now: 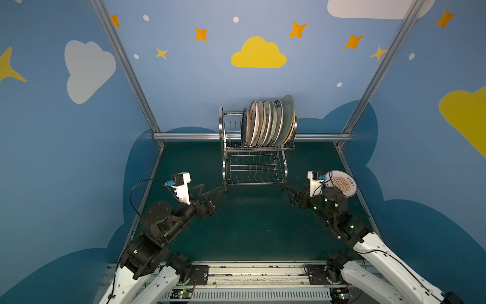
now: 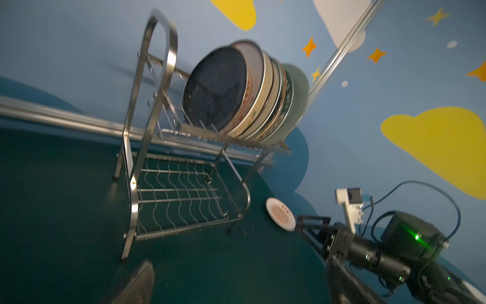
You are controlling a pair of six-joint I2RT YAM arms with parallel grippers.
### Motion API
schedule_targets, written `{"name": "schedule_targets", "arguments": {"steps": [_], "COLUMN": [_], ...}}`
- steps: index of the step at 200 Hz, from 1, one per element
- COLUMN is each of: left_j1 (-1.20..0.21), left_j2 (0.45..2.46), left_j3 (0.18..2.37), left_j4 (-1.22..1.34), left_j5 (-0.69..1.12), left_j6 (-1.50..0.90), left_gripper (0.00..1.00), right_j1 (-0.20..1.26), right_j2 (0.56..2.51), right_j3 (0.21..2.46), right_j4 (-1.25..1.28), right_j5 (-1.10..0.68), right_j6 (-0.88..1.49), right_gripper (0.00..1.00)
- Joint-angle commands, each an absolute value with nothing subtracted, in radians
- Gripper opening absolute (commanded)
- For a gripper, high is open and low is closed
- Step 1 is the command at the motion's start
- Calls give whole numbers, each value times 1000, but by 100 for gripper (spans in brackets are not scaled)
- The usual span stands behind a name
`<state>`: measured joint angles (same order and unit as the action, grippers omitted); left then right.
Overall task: Load plates into a dish rack
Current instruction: Pick up the plate from the middle-right of the table.
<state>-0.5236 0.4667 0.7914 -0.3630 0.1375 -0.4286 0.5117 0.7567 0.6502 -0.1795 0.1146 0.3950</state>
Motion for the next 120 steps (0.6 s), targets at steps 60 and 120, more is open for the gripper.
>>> {"name": "schedule_targets", "arguments": {"steps": [60,120], "left_j1": [-520,-508], "left_j2": [468,405], "left_j3": [655,633], "left_j4": [-425,-466], "left_j5": [227,219], "left_j6": [-487,-474], "left_gripper": [100,100], "right_j1": [-105,-405], "right_j2": [883,1138], "right_j3": [627,555], "right_j4": [-308,-46], "right_j5": [-57,-227], "right_j6": [713,866], "right_gripper": [95,91]}}
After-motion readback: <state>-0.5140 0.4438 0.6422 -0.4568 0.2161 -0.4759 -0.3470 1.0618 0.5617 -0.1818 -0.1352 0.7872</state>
